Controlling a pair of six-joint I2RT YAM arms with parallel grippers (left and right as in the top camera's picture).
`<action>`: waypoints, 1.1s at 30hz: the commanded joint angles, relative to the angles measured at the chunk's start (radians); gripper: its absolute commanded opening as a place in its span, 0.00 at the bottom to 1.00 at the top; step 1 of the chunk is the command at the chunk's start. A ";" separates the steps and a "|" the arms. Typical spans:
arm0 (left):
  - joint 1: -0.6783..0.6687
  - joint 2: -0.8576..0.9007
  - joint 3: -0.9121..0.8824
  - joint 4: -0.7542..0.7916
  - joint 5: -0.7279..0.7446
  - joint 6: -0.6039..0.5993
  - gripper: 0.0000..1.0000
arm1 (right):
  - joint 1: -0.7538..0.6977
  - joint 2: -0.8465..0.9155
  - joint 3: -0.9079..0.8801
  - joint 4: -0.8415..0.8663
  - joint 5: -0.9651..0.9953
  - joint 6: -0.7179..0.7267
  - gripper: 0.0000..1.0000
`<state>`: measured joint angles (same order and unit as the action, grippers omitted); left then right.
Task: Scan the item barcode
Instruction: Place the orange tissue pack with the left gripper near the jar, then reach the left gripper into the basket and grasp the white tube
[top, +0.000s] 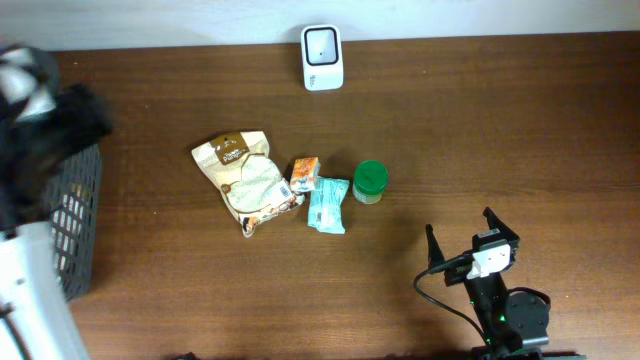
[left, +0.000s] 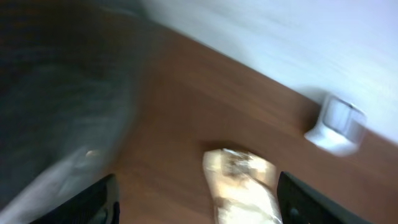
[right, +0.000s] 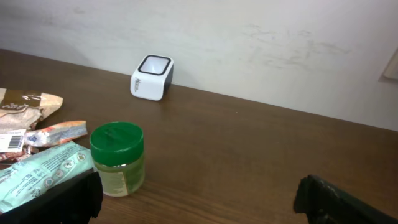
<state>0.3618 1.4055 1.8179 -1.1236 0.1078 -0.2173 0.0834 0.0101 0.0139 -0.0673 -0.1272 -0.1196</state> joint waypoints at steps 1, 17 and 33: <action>0.250 0.026 -0.019 -0.011 -0.009 -0.045 0.78 | 0.008 -0.006 -0.008 -0.001 0.005 0.003 0.98; 0.468 0.454 -0.067 -0.079 0.095 0.372 0.80 | 0.008 -0.006 -0.008 -0.001 0.005 0.003 0.98; 0.468 0.763 -0.067 -0.105 0.068 0.429 0.77 | 0.008 -0.006 -0.008 -0.001 0.005 0.003 0.98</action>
<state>0.8253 2.1296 1.7519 -1.2396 0.1791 0.1883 0.0834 0.0101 0.0139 -0.0673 -0.1276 -0.1192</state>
